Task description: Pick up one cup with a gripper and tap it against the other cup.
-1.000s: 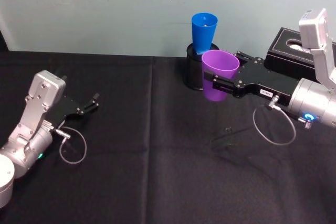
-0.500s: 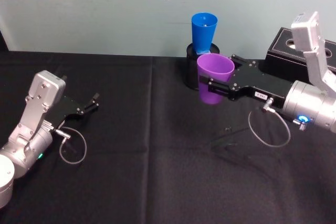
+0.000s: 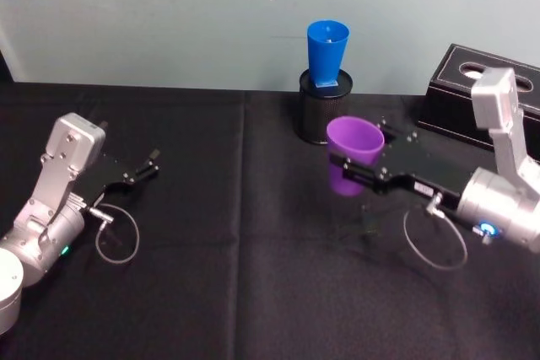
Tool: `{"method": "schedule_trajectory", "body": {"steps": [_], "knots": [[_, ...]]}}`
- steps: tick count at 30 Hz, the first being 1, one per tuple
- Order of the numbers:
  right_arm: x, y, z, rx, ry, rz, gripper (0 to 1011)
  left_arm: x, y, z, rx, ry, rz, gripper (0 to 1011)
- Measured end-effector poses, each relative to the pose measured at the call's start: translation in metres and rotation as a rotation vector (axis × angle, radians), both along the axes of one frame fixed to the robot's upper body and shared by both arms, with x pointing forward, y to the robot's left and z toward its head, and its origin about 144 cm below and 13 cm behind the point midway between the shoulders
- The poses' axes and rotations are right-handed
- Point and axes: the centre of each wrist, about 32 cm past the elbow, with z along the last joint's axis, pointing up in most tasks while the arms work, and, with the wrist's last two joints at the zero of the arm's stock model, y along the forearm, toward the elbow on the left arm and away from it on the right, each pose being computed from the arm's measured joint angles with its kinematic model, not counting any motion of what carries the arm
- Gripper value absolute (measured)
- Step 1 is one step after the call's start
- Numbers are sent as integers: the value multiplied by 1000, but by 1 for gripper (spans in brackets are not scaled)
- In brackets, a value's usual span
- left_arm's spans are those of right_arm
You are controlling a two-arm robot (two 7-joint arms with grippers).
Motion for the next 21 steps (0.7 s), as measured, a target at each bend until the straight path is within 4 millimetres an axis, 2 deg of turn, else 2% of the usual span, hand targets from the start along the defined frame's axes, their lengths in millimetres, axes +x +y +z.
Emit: {"method": "schedule_trajectory", "body": {"steps": [6,21], "knots": [[-5,-8,-24,-24,10,4,741,0,0,0,0,0,0,1005],[-9,-11,-55,-68,15,13,741,0,0,0,0,0,0,1005]]}}
